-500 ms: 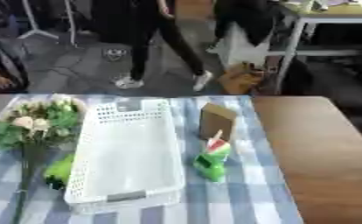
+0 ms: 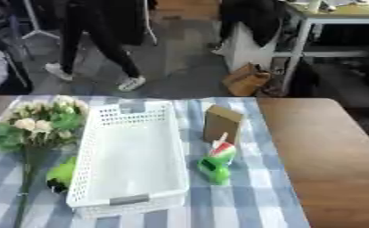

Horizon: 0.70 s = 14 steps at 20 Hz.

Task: Pick up objects on the table and place them in the box.

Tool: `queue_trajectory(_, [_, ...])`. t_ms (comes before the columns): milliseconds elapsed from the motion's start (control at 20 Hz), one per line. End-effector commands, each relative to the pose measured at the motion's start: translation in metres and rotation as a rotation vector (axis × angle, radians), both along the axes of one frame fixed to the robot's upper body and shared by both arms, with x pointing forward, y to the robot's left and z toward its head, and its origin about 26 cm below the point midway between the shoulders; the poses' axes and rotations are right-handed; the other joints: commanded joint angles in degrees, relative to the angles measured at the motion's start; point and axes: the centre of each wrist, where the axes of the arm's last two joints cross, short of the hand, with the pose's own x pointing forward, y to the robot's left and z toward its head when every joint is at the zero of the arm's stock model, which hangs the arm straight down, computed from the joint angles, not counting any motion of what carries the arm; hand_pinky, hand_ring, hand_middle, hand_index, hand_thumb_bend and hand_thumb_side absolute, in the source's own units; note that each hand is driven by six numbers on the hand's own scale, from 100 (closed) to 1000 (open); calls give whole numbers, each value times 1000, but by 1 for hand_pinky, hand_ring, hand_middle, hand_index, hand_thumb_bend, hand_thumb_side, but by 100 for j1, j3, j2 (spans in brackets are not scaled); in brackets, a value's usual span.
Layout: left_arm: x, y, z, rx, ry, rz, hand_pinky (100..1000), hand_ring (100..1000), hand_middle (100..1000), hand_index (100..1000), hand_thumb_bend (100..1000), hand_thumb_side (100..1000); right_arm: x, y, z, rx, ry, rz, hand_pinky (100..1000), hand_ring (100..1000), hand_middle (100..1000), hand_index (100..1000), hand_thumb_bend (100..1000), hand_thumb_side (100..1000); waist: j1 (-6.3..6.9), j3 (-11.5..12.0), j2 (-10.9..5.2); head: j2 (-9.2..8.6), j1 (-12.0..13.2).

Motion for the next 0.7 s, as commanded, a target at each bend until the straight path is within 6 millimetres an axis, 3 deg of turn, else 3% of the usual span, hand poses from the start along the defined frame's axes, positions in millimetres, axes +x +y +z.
queue_trajectory(50, [-3, -1, 9, 33, -21, -43, 697, 934, 889, 948, 100, 826, -4, -8, 18, -72, -51, -29, 711, 666, 612, 667, 100, 669, -86, 19, -189, 34, 151])
queue_trajectory(100, [-3, -1, 9, 44, -18, -57, 729, 960, 911, 973, 100, 843, -5, -10, 23, -96, -60, -35, 737, 698, 655, 699, 100, 748, -97, 26, -198, 56, 198])
queue_trajectory(200, [-3, -1, 9, 63, -11, -80, 740, 967, 920, 983, 100, 846, -7, -13, 33, -161, -86, -48, 753, 723, 684, 723, 100, 795, -117, 43, -213, 92, 265])
queue_trajectory(300, [-3, 0, 9, 75, -4, -93, 752, 972, 930, 994, 100, 846, -8, -15, 44, -256, -97, -50, 797, 791, 763, 797, 100, 923, -141, 66, -227, 129, 274])
queue_trajectory(450, [-3, 0, 9, 80, 1, -102, 761, 974, 935, 997, 100, 846, -11, -15, 58, -421, -81, -58, 832, 838, 812, 853, 100, 1000, -167, 100, -241, 159, 240])
queue_trajectory(700, [-3, -1, 8, 88, 8, -112, 775, 985, 950, 1000, 100, 850, -11, -16, 75, -686, -9, -115, 883, 906, 880, 921, 100, 1000, -196, 153, -259, 182, 78])
